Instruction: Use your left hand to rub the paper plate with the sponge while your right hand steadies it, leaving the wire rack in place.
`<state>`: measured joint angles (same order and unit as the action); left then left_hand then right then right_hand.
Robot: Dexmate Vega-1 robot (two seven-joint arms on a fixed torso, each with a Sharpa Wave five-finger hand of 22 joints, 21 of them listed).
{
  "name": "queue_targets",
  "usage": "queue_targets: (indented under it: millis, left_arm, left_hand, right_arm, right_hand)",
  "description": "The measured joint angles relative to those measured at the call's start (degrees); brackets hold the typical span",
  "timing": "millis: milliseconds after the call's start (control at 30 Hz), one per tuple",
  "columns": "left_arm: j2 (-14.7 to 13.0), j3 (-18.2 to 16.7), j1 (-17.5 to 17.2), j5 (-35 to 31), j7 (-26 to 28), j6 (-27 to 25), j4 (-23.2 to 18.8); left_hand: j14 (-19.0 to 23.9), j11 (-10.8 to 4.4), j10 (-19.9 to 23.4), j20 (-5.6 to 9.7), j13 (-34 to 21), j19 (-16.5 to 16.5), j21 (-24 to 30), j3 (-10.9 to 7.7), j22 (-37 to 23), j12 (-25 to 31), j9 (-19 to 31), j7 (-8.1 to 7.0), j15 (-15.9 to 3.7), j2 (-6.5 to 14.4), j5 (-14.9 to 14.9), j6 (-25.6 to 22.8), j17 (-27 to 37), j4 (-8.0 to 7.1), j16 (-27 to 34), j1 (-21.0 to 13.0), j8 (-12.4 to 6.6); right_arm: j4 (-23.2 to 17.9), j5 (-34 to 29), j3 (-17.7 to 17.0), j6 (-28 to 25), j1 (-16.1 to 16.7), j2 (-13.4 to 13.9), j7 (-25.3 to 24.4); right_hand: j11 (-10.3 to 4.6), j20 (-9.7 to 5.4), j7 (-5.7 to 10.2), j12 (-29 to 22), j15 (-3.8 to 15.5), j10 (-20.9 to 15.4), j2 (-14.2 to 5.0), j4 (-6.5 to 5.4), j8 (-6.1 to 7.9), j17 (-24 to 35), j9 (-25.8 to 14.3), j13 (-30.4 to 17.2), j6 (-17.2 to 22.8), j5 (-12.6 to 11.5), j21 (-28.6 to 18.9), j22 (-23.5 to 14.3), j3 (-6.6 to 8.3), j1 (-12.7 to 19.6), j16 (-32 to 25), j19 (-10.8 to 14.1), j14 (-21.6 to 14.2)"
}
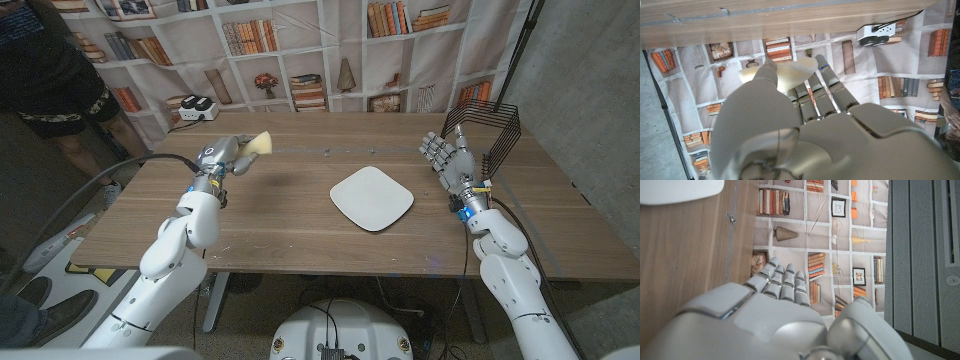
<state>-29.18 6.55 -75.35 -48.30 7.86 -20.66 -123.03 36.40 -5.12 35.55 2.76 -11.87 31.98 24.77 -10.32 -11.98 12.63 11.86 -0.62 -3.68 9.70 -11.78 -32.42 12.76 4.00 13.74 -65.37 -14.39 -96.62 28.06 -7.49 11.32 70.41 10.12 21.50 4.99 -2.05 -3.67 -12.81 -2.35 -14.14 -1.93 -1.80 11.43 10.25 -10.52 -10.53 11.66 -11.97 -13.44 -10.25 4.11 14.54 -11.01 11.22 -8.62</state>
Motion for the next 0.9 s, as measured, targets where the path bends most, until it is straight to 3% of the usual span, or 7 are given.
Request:
queue_targets:
  millis: [367,400,433,533,867,900]
  left_arm:
    - [0.5,3.4,2.7,-0.8,2.2,2.3,2.5]
    - [0.6,3.7,3.0,-1.4,2.2,4.5,2.9]
    - [0.6,3.9,3.2,-1.4,4.8,4.7,3.1]
    - [0.7,4.8,4.1,-1.5,5.6,5.6,4.0]
    - [0.1,6.6,6.6,-1.5,5.6,5.6,6.2]
    - [0.0,6.7,6.8,0.0,6.7,10.1,6.4]
  left_hand:
    - [-0.3,-0.6,-0.6,0.15,0.0,-0.7,-0.2,0.01,0.3,-0.5,0.0,-0.64,0.31,-0.4,0.0,0.2,0.0,0.02,0.0,0.1,0.0]
    - [-0.3,-0.6,-0.6,-0.01,0.0,-0.8,-0.2,0.02,0.3,-0.5,0.0,-0.74,0.31,-0.4,0.0,0.1,0.0,0.02,0.0,0.1,0.0]
    - [-0.3,-0.6,-0.6,0.0,0.0,-0.8,-0.2,0.02,0.3,-0.5,0.0,-0.74,0.31,-0.4,0.0,0.1,0.0,0.02,0.0,0.1,0.0]
    - [-0.3,-0.81,-0.4,0.0,0.0,-0.8,-0.2,0.02,0.3,-0.5,0.0,-0.74,0.31,-0.4,0.0,0.1,0.0,0.02,0.0,0.1,0.0]
    - [-0.3,-0.82,-0.4,0.14,0.0,-1.0,-0.2,-0.15,0.3,-0.5,0.0,-0.93,0.31,-0.8,0.0,-0.1,0.0,-0.14,-0.4,0.5,0.1]
    - [-0.3,-0.82,-0.4,0.21,0.0,-1.0,-0.2,-0.15,0.3,-0.5,0.0,-0.93,0.31,-0.8,0.0,-0.1,0.0,-0.14,-0.4,0.6,0.2]
  right_arm:
    - [-0.4,0.9,-1.1,3.5,0.7,1.1,4.5]
    - [-1.0,1.0,-1.9,4.0,1.5,2.2,5.0]
    - [-1.0,1.0,-1.9,4.1,1.5,2.2,5.2]
    - [-1.3,1.0,-2.0,5.3,1.8,2.6,6.2]
    - [-1.3,-2.5,-2.0,10.5,1.8,2.6,6.1]
    - [-2.6,-3.1,-1.3,11.1,3.0,2.5,5.7]
  right_hand:
    - [0.0,0.0,0.0,0.0,0.0,0.0,-0.22,0.0,0.0,0.0,0.0,0.0,0.0,0.0,0.3,0.0,0.0,0.2,0.0,0.0,0.0]
    - [0.0,0.0,0.03,0.0,0.0,0.0,-0.22,0.0,0.0,0.0,0.0,0.0,0.0,0.1,0.3,0.0,0.0,0.2,0.0,0.0,0.0]
    - [0.0,0.0,0.22,0.0,0.0,0.0,-0.22,0.0,0.0,0.0,0.0,0.0,0.2,0.3,0.3,0.0,0.0,0.2,0.0,0.0,0.0]
    - [0.0,0.0,0.31,0.0,0.0,0.0,-0.22,-0.01,0.0,0.0,0.0,0.0,0.3,0.4,0.3,0.0,0.0,0.2,0.0,0.0,0.0]
    - [-0.31,-0.31,0.61,0.0,0.4,-0.3,-0.22,-0.01,0.0,0.0,0.0,0.0,0.6,0.4,0.3,0.0,0.0,0.2,0.0,0.3,-0.4]
    - [-0.54,-0.31,0.61,0.0,0.4,-0.5,-0.22,-0.01,0.0,0.0,0.0,0.0,0.6,0.4,0.3,0.0,0.0,0.2,0.0,0.3,-0.4]
